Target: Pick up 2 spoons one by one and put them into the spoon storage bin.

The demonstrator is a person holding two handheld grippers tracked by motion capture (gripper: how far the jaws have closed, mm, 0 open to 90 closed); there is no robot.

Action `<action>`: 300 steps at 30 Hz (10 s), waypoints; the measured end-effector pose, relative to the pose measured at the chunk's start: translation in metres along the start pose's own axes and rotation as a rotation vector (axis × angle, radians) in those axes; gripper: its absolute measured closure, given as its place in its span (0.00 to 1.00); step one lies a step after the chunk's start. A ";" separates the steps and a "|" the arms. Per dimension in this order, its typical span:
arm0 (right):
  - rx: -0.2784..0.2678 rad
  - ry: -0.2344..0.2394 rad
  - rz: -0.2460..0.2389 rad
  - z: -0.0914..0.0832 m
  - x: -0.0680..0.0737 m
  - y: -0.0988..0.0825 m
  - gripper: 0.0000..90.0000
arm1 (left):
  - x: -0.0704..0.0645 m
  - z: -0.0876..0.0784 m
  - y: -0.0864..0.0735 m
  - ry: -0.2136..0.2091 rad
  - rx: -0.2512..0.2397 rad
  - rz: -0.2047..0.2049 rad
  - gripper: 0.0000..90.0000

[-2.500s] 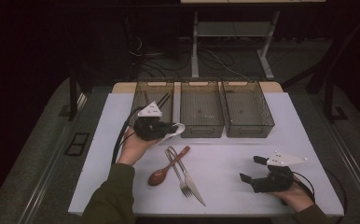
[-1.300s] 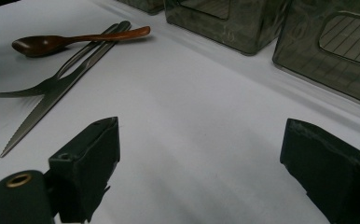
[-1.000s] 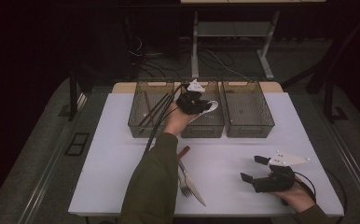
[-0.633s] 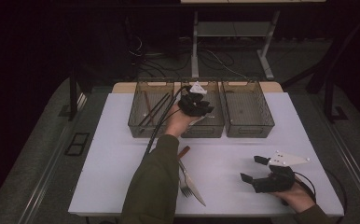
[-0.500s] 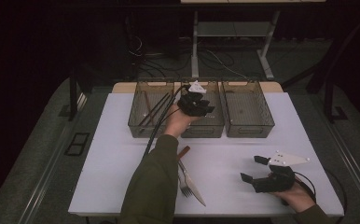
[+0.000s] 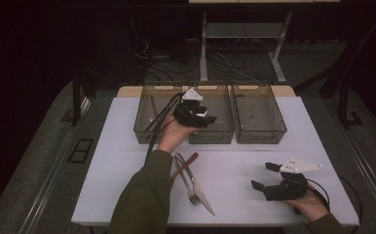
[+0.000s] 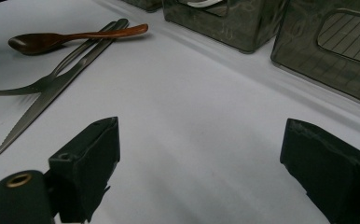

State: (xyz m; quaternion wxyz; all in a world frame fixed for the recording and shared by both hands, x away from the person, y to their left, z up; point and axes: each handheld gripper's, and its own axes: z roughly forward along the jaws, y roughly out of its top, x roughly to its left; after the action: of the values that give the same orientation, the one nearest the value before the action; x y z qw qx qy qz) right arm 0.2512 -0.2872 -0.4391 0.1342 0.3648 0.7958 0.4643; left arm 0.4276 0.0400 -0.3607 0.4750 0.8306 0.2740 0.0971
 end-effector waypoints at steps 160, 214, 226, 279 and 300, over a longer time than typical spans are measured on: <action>0.022 -0.035 0.001 0.005 -0.002 0.000 0.14 | -0.042 -0.101 -0.125 -0.043 0.091 -0.004 0.90; 0.015 -0.031 0.007 0.003 -0.004 -0.001 0.14 | 0.015 -0.011 -0.023 0.072 -0.046 -0.056 0.90; 0.014 -0.027 0.006 0.002 -0.003 -0.001 0.14 | 0.019 0.008 -0.028 0.129 0.083 -0.052 0.88; 0.023 -0.035 0.002 0.003 -0.002 -0.001 0.14 | -0.029 -0.051 -0.086 -0.010 0.130 0.059 0.91; 0.026 -0.039 0.001 0.003 -0.001 -0.001 0.14 | -0.023 -0.051 -0.121 -0.047 0.254 0.082 0.99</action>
State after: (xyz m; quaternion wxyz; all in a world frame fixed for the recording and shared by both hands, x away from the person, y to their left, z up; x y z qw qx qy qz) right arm 0.2537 -0.2863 -0.4419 0.1449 0.3758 0.7989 0.4467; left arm 0.3431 0.1136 -0.4332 0.3681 0.8965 0.2387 0.0615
